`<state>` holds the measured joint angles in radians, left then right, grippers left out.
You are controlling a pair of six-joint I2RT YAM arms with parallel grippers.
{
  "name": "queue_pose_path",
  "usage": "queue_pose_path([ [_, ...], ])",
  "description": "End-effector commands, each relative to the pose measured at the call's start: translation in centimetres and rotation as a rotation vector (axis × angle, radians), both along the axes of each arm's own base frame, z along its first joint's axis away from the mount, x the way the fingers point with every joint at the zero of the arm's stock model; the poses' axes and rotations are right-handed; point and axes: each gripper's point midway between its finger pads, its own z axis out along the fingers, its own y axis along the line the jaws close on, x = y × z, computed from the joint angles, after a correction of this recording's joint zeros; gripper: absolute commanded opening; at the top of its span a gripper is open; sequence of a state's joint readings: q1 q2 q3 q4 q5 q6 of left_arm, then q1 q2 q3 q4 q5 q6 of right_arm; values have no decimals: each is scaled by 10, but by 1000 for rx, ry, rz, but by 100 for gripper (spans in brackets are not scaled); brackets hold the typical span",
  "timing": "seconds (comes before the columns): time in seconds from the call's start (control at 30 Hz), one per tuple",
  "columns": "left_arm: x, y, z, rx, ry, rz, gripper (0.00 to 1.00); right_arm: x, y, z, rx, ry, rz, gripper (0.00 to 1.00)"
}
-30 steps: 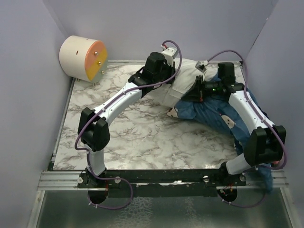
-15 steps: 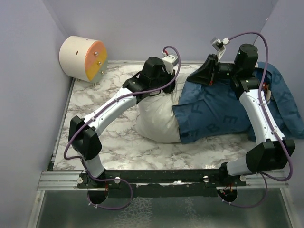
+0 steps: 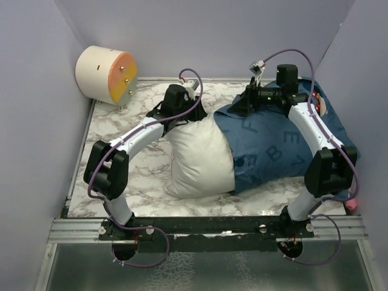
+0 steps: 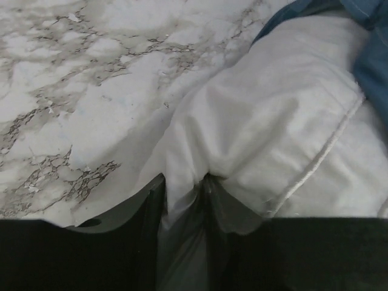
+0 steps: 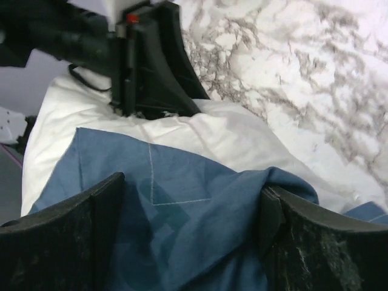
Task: Put the pillow into the pillowcase
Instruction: Stuff the pillow into the pillowcase.
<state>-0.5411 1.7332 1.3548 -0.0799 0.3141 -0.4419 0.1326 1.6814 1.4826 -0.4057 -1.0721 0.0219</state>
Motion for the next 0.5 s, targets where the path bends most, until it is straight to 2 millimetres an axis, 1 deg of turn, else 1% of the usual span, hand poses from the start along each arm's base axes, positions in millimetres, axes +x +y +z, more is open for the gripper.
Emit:
queue_pose_path([
  [0.0, 3, 18, 37, -119, -44, 34, 44, -36, 4, 79, 40, -281, 124, 89],
  [0.07, 8, 40, 56, -109, -107, 86, 60, -52, -1, 97, 33, -361, 119, 99],
  [0.13, 9, 66, 76, -93, -175, 145, 71, -66, -10, 108, 27, -425, 96, 100],
  [0.2, 5, 93, 89, -69, -219, 197, 78, -78, -19, 113, 2, -487, 60, 100],
  [0.27, -3, 117, 99, -42, -254, 235, 81, -83, -29, 112, -53, -550, -11, 100],
  [0.3, -8, 128, 100, -27, -264, 255, 82, -87, -32, 109, -73, -568, -34, 100],
  [0.33, -15, 139, 102, -14, -278, 277, 84, -90, -36, 106, -89, -579, -54, 100],
  [0.4, -30, 158, 103, 9, -300, 318, 88, -100, -37, 95, -104, -568, -45, 100],
  [0.47, -48, 170, 104, 13, -323, 342, 91, -109, -35, 79, -109, -505, -18, 100],
])
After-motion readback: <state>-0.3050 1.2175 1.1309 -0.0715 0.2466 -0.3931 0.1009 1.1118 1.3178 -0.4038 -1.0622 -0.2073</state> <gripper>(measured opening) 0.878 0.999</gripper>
